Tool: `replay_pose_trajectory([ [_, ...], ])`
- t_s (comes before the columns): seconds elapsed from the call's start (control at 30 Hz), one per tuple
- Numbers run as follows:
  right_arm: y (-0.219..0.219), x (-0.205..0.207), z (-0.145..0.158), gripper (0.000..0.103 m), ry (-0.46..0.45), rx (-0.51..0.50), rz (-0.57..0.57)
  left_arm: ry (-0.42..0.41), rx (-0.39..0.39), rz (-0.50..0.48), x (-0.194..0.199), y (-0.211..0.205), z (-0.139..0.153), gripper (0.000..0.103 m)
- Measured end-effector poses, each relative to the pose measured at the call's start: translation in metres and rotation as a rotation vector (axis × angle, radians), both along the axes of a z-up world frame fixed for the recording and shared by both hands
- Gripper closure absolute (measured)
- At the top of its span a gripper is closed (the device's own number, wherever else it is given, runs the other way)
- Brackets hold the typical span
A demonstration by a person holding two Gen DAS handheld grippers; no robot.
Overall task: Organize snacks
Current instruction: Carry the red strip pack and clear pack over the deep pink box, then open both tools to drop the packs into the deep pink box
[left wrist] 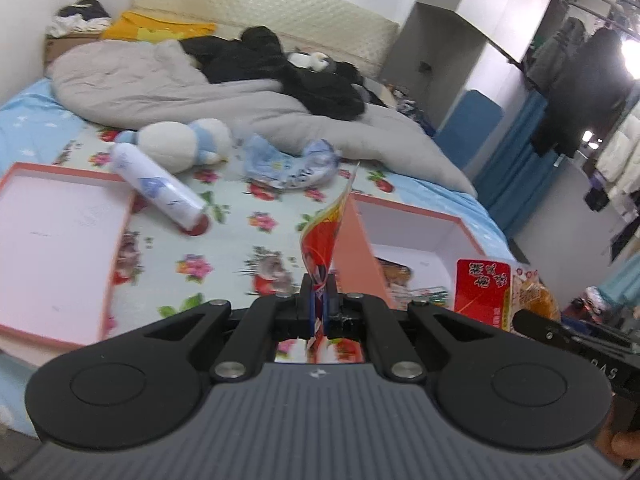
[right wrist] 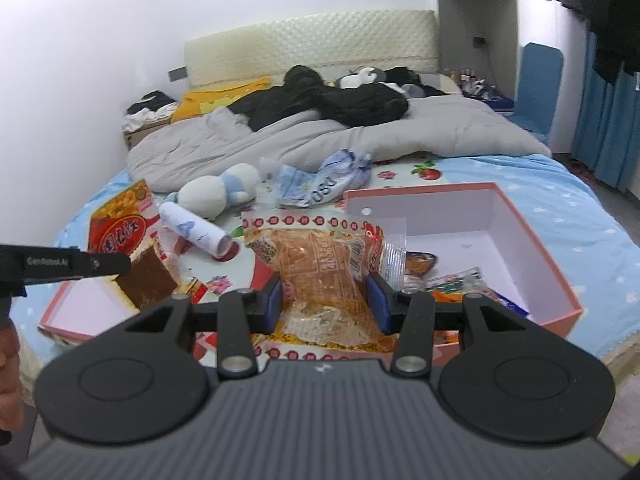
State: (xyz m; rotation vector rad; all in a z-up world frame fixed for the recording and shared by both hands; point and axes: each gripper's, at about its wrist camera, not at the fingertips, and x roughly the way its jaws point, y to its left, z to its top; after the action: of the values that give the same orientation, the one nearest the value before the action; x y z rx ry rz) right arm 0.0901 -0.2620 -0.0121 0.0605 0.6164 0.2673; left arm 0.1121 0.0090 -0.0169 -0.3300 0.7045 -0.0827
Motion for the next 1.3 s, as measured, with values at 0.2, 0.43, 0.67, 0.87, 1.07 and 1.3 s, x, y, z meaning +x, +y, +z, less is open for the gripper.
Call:
replay_pose_trajectory([
  [0.2, -0.030, 0.008, -0.005, 0.056, 0.014, 0.002, -0.085, -0.009, -0.022, -0.062, 0.030, -0.032, 0.006, 0.099],
  [0.43, -0.063, 0.035, -0.020, 0.056, 0.049, 0.003, -0.173, 0.007, -0.032, -0.141, 0.080, -0.075, 0.004, 0.099],
  [0.67, -0.087, 0.074, -0.037, 0.056, 0.097, -0.002, -0.207, 0.060, -0.052, -0.208, 0.143, -0.116, -0.022, 0.099],
  [0.87, -0.100, 0.111, -0.058, 0.054, 0.145, 0.000, -0.221, 0.123, -0.040, -0.259, 0.193, -0.145, -0.054, 0.099],
  [1.07, -0.104, 0.139, -0.078, 0.052, 0.187, 0.001, -0.213, 0.179, -0.048, -0.276, 0.226, -0.158, -0.085, 0.099],
  [1.3, -0.107, 0.165, -0.099, 0.051, 0.232, 0.016, -0.207, 0.211, -0.031, -0.315, 0.252, -0.169, -0.107, 0.098],
])
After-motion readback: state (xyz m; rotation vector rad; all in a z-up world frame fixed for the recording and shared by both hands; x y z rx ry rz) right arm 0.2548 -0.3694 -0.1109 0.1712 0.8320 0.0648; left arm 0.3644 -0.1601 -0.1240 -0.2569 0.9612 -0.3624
